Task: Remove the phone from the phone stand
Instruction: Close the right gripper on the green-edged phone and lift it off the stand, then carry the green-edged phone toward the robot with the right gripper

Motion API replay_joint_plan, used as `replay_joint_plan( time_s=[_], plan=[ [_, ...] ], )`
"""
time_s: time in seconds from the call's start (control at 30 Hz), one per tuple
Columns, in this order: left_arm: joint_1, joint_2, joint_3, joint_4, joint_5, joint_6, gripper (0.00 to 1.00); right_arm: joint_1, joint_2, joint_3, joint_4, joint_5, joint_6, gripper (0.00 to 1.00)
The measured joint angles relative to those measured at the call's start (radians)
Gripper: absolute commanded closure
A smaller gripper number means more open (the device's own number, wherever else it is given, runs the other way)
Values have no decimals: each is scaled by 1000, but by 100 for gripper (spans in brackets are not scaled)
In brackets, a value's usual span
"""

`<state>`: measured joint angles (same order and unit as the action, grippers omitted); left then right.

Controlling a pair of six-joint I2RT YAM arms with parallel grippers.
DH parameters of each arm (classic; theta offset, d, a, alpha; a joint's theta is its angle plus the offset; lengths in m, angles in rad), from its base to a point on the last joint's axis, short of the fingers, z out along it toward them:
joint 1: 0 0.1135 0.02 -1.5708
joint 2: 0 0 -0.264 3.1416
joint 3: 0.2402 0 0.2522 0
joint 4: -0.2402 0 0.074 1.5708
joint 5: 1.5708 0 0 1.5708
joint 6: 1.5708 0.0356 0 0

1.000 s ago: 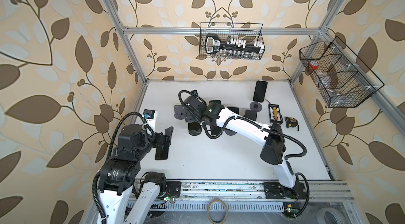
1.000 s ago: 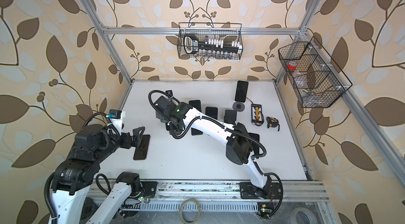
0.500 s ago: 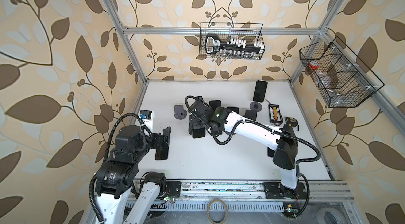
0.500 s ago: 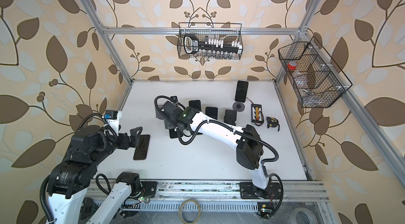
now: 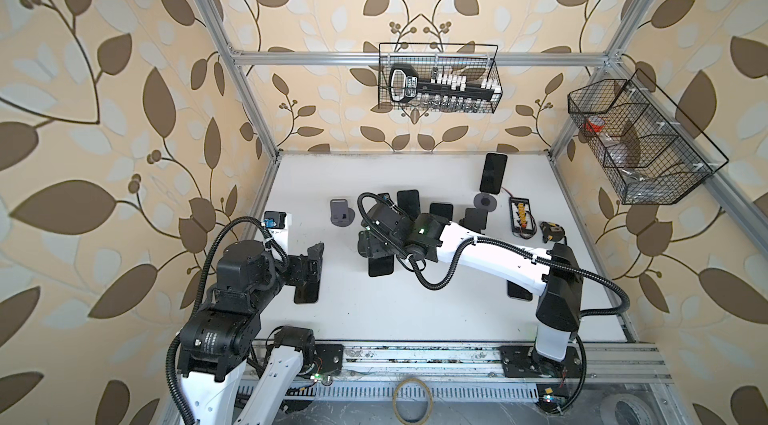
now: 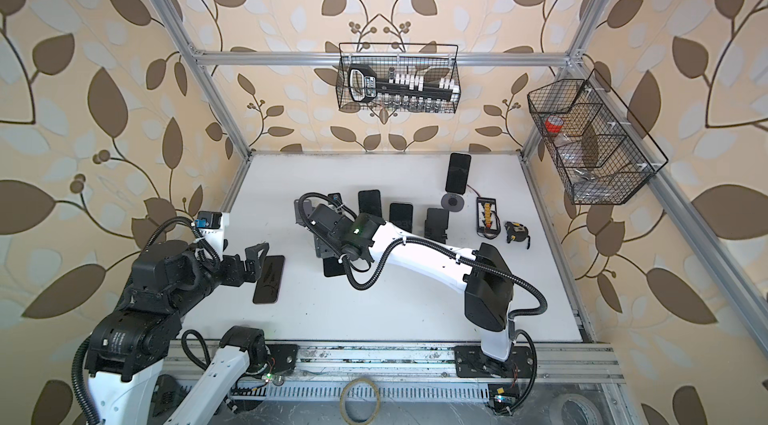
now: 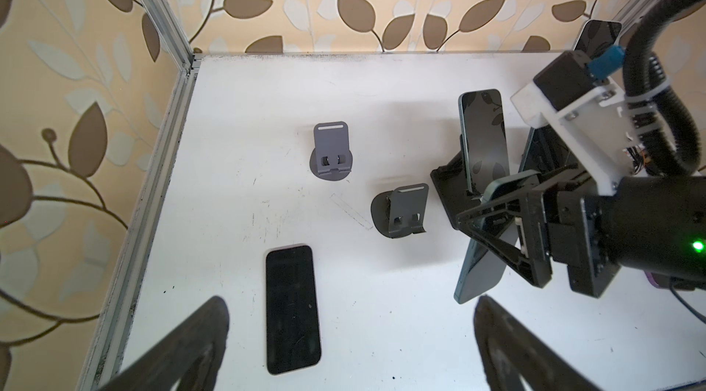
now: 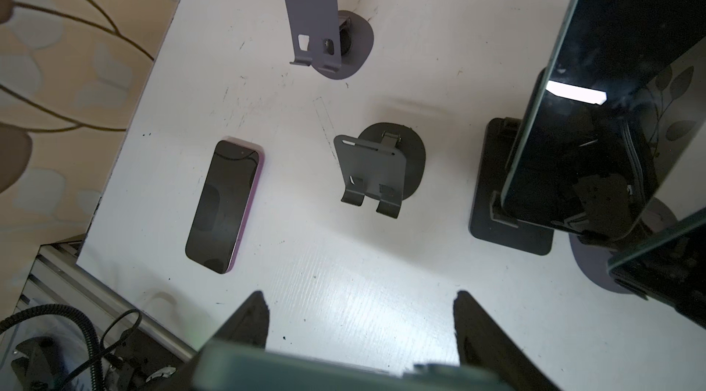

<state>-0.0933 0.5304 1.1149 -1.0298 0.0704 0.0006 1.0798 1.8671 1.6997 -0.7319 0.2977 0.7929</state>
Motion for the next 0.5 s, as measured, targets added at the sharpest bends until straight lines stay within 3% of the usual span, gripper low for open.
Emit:
replay_joint_plan(
  time_s=[0.5],
  plan=[
    [0, -7, -9, -8, 10, -21, 1, 5, -11, -90, -12, -56, 42, 36]
  ],
)
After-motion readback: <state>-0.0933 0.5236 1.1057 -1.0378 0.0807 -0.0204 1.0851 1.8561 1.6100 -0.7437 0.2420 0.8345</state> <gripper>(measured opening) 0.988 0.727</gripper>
